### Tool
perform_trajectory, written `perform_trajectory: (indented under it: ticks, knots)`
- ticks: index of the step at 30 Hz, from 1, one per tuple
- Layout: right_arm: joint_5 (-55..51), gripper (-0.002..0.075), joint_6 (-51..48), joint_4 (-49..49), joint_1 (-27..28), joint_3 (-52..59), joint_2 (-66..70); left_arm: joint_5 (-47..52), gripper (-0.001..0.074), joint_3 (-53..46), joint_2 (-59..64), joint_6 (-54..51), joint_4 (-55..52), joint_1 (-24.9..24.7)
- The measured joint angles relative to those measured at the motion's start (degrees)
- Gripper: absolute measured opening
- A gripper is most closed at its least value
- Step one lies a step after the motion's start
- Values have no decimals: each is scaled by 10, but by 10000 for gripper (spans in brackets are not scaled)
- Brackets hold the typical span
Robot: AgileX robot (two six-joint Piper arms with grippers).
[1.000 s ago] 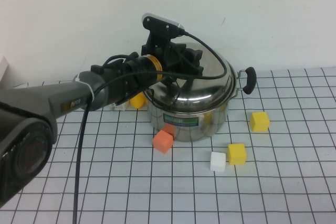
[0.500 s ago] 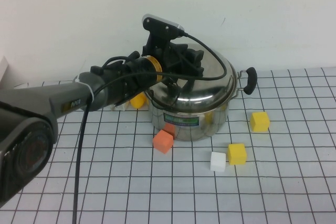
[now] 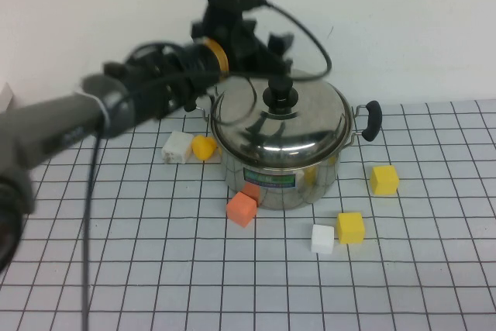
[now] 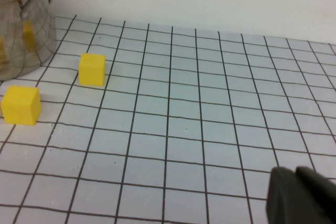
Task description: Cover the pot
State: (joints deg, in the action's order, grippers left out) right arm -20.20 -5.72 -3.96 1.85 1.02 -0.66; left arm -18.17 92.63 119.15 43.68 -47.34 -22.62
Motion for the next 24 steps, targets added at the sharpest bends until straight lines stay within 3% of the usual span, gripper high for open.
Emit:
perform_trajectory:
  ticks: [4,8,10,17,24]
  knots:
    - [0,9,0,0,0,0,0,71,383,0,-79,-1,6,0]
    - [0,9,0,0,0,0,0,168,127,0,-166,-5,1,0]
    - [0,9,0,0,0,0,0,220,54,0,-200,-5,-1,0]
    - [0,9,0,0,0,0,0,316,4,-17,-342,24,-1,1]
    - [0,9,0,0,0,0,0,317,0,-168,-525,47,18,1]
